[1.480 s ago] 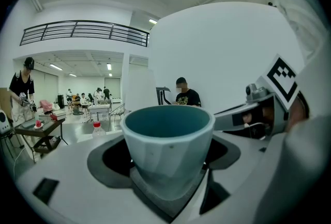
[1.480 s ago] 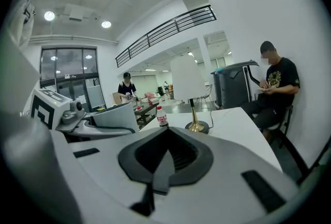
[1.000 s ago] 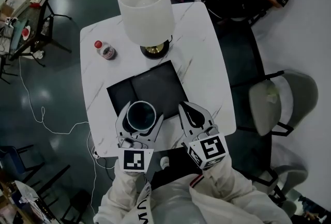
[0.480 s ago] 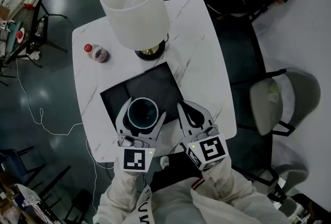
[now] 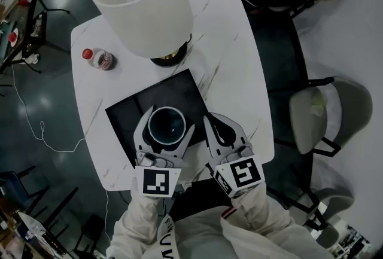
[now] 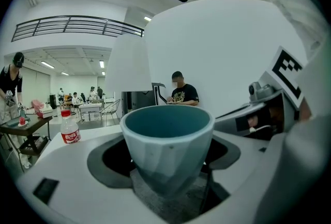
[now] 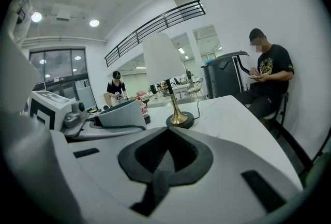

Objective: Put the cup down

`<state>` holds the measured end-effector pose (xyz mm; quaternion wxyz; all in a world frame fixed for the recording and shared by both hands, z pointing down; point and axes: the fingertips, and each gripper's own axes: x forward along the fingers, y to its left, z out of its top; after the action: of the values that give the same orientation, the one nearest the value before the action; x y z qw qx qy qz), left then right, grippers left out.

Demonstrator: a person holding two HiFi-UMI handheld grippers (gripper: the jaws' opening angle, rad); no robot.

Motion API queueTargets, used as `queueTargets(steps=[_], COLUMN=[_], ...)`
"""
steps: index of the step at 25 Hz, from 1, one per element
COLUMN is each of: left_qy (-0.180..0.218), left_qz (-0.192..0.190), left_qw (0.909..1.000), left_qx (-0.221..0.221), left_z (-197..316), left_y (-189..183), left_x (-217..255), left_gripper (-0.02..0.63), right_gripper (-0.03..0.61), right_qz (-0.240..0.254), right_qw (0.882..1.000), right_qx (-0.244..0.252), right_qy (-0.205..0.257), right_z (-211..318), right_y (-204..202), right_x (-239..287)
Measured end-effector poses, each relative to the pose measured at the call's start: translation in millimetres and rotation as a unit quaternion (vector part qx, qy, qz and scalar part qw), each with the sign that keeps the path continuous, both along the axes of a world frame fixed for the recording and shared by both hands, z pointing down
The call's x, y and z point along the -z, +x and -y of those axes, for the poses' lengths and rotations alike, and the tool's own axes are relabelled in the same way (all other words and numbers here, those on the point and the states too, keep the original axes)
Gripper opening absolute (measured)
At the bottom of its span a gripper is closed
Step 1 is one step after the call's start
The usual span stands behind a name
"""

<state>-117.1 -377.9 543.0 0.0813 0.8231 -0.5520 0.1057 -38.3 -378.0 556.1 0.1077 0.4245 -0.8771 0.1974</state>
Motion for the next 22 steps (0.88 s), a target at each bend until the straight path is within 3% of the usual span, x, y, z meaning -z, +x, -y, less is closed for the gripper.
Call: queueTargets(steps=[6, 12, 15, 22], left_qy=[0.005, -0.007, -0.005, -0.014], left_qz=[0.058, 0.02, 0.046, 0.041], left_qw=[0.9972, 0.9994, 0.9973, 0.9961], left_qx=[-0.048, -0.029, -0.056, -0.077], left_z=[7.6, 15.0, 18.0, 23.9], left_y=[11.3, 16.0, 23.1, 33.0], left_x=[-9.4, -20.4, -27.6, -44.7], left_gripper=[0.402, 0.402, 0.402, 0.402], right_gripper=[0.006, 0.005, 0.006, 0.006], right_qz=[-0.002, -0.003, -0.002, 0.001], right_qw=[1.0, 1.0, 1.0, 1.0], right_qx=[-0.002, -0.008, -0.012, -0.02], right_qy=[-0.006, -0.014, -0.015, -0.018], right_z=[7.9, 15.9, 21.6, 30.8], right_y=[3.3, 7.7, 10.4, 13.3], right_x=[-8.4, -18.5, -24.3, -36.1])
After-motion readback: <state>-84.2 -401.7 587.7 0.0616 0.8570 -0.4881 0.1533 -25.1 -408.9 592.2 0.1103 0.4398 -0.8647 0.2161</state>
